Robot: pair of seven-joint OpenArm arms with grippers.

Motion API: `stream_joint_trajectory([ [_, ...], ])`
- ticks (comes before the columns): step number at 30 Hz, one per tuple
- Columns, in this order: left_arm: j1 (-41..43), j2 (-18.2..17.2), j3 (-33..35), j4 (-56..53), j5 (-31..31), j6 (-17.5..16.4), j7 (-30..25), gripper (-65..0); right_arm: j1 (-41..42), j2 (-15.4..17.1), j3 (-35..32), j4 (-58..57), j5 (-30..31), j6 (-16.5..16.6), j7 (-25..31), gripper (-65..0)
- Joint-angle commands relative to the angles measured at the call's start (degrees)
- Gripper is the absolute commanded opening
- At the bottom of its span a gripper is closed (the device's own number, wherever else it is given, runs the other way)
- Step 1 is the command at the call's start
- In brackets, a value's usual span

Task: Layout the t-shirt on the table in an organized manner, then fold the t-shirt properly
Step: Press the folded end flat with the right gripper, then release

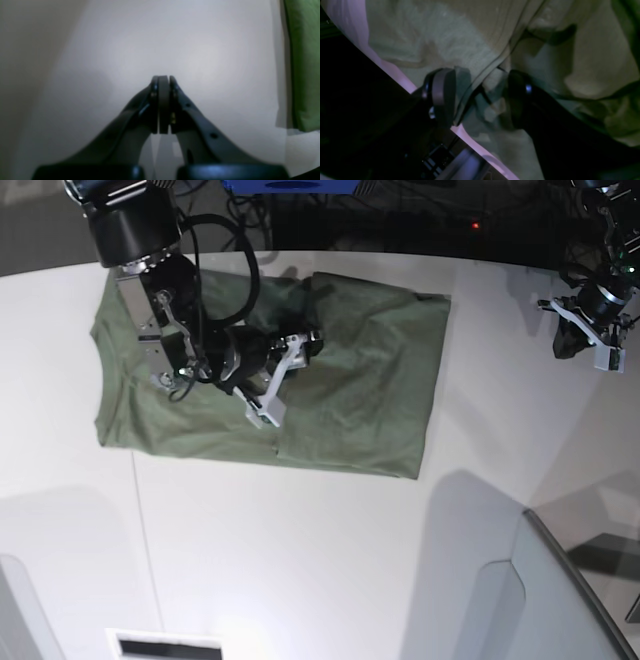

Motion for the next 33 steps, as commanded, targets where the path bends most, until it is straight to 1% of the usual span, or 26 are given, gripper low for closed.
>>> stream_joint_trajectory([
  [1,0.0,-1.2,-0.3,0.7,-0.8,-0.1,-1.4,-65.0,1.4,-0.9,0.0,0.2,1.2,0.5,-0.1,-33.6],
  [5,-0.1,-1.2,-0.3,0.7,-0.8,-0.1,-1.4,-65.0,3.2,-1.5,0.0,-2.1,1.2,0.5,-1.3,-33.8],
  [7,-0.1,-1.2,-0.3,0.7,-0.8,-0.1,-1.4,-65.0,3.7,-2.7,0.0,-3.3,1.2,0.5,-1.7,-33.8],
  [9,-0.1,-1.2,-0.3,0.7,-0.7,-0.1,-1.4,-65.0,4.3,-3.2,0.0,-4.2,1.2,0.5,-1.7,-34.4],
  [10,-0.1,-1.2,-0.3,0.7,-0.7,-0.1,-1.4,-65.0,4.3,-3.2,0.0,-4.6,1.2,0.5,-1.7,-36.6],
  [16,-0.1,-1.2,-0.3,0.7,-0.7,-0.1,-1.4,-65.0,4.4,-3.2,0.0,-4.9,1.2,0.5,-1.8,-58.5],
  [18,-0.1,-1.2,-0.3,0.7,-0.7,-0.1,-1.4,-65.0,4.5,-3.2,0.1,-4.8,1.2,0.5,-3.0,-63.3],
  [19,-0.1,-1.2,-0.3,0.7,-0.7,-0.1,-1.4,-65.0,4.8,-3.2,0.3,-4.6,1.2,0.4,-4.1,-64.5],
  [22,-0.1,-1.2,-0.3,0.6,-0.7,-0.1,-1.3,-65.0,5.3,-3.3,0.5,-4.5,1.3,0.1,-6.8,-65.0],
  [27,-1.6,-1.4,-0.3,-3.4,-0.7,-0.1,-1.3,-65.0,5.3,-3.4,0.5,-4.5,1.3,0.1,-7.1,-65.0],
  [28,-2.0,-1.5,-0.3,-4.7,-0.7,-0.1,-1.3,-65.0,5.7,-3.9,0.5,-4.5,1.3,0.1,-7.1,-65.0],
  [31,-2.4,-1.6,-0.3,-6.7,-0.7,-0.1,-1.5,-65.0,6.0,-4.2,0.5,-4.5,1.3,0.0,-9.2,-65.0],
  [33,-2.4,-1.6,-0.3,-6.9,-0.7,-0.1,-1.6,-65.0,6.7,-5.0,0.5,-4.6,1.3,0.0,-9.7,-64.7],
])
